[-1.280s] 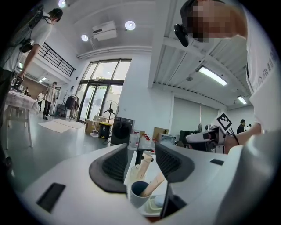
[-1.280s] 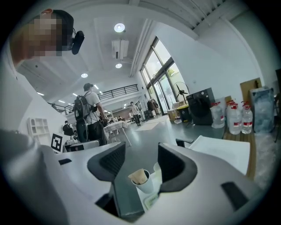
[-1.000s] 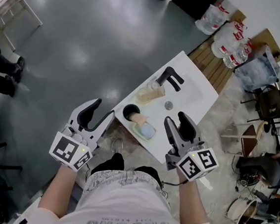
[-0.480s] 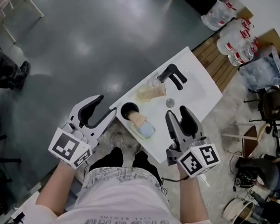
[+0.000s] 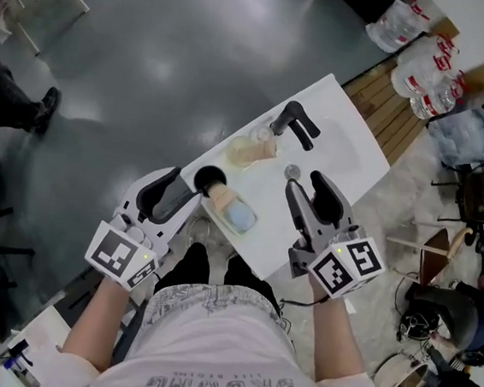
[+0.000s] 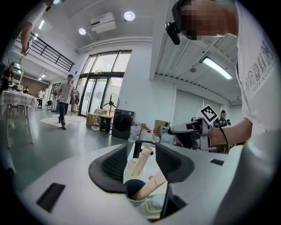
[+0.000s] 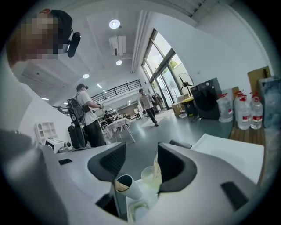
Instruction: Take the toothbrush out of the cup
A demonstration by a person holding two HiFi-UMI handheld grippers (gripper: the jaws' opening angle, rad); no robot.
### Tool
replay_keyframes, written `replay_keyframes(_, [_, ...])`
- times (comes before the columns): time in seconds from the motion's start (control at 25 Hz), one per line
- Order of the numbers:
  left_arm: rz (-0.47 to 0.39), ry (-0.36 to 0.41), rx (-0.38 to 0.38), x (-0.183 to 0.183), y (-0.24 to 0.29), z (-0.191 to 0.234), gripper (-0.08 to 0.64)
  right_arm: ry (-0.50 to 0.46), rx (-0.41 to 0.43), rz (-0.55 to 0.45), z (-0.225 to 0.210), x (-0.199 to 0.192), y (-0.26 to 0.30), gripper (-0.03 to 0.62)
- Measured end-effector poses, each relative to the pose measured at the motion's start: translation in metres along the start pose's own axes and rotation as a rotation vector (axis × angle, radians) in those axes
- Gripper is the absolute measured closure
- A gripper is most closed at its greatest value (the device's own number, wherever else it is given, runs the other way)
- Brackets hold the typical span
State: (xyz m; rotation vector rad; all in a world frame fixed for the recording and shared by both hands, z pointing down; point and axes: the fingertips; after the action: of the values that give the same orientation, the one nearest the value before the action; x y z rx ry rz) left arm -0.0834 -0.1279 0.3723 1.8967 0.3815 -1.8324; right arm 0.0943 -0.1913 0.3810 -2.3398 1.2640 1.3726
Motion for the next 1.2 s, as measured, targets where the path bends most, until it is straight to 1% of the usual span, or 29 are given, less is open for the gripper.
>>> replay_keyframes(0.24, [0.040,-0.012,0.021,-0.013,0.002,-0.020,0.348,0.011,0.020,0.032,-0.018,-0.002,-0.004,0.356])
replay_keyframes(0.48, [0.065,-0.024,0.021,-0.028,0.001,-0.035,0.348,0.023,0.028,0.072,-0.028,-0.012,-0.002,0.356])
replay_keyframes(0.76, [0.113,-0.041,0.026,-0.058,0.001,-0.043,0.348,0.028,0.043,0.122,-0.034,-0.026,0.006,0.356])
replay_keyframes(0.92, [0.140,-0.008,0.011,-0.075,0.006,-0.051,0.348,0.027,0.044,0.142,-0.038,-0.033,0.006,0.357])
replay_keyframes(1.04, [0.144,0.026,0.000,-0.080,0.013,-0.054,0.348,0.026,0.040,0.156,-0.042,-0.037,0.005,0.357])
replay_keyframes(1.2, [0.142,0.045,-0.010,-0.087,0.022,-0.056,0.348,0.027,0.031,0.171,-0.049,-0.043,0.005,0.359])
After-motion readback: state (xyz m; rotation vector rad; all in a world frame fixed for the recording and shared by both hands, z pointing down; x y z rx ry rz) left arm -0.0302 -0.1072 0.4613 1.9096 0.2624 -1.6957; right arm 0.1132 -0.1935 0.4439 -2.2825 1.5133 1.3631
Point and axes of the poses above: the fingertips, and each gripper's own axes: y forward along the fingers, z to its left, x out of its top, and after that the axes turned 12 degrees about y, right-handed
